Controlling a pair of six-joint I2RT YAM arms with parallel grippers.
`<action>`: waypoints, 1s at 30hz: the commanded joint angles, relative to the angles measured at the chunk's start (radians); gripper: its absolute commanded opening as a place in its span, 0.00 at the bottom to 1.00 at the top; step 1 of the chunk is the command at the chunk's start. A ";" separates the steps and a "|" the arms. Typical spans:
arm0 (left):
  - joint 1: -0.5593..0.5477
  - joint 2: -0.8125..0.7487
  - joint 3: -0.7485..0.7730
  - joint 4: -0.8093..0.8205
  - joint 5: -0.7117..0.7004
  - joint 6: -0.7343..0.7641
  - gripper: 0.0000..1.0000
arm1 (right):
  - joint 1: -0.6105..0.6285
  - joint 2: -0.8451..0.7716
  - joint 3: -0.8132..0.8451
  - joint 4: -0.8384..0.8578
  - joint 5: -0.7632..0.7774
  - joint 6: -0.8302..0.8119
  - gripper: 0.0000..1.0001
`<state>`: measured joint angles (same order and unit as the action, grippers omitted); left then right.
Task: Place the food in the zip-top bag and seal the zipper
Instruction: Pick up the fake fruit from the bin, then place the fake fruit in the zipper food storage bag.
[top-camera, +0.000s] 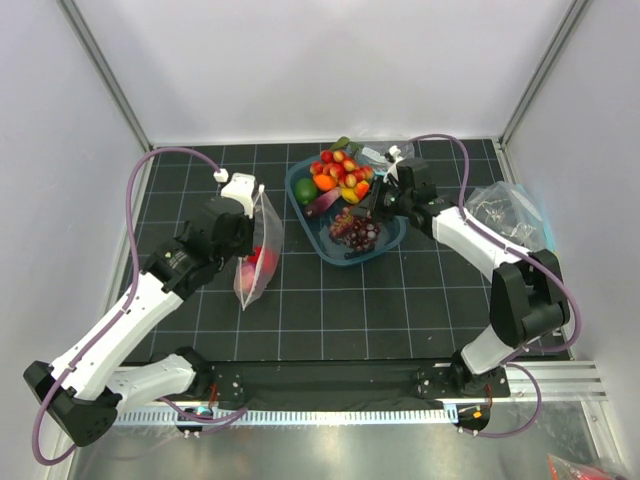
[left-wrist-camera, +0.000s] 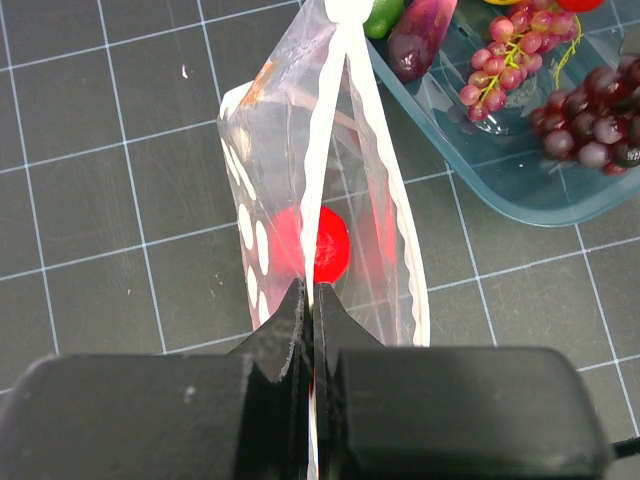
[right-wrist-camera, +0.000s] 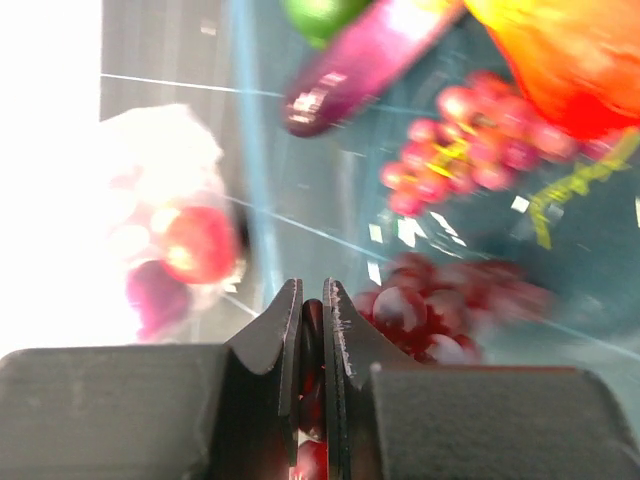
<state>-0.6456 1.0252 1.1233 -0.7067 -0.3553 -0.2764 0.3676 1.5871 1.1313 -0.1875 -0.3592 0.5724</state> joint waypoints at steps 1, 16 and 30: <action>0.006 -0.011 0.000 0.036 0.004 0.014 0.00 | 0.007 -0.062 0.012 0.158 -0.096 0.067 0.01; 0.008 -0.002 0.018 0.036 0.036 0.005 0.01 | 0.016 -0.223 0.097 0.200 -0.216 0.122 0.02; 0.003 0.162 0.289 -0.224 0.082 -0.073 0.00 | 0.143 -0.392 0.200 0.099 -0.126 0.113 0.02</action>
<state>-0.6449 1.1603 1.3529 -0.8646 -0.2958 -0.3145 0.4923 1.2430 1.2819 -0.1093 -0.5034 0.6689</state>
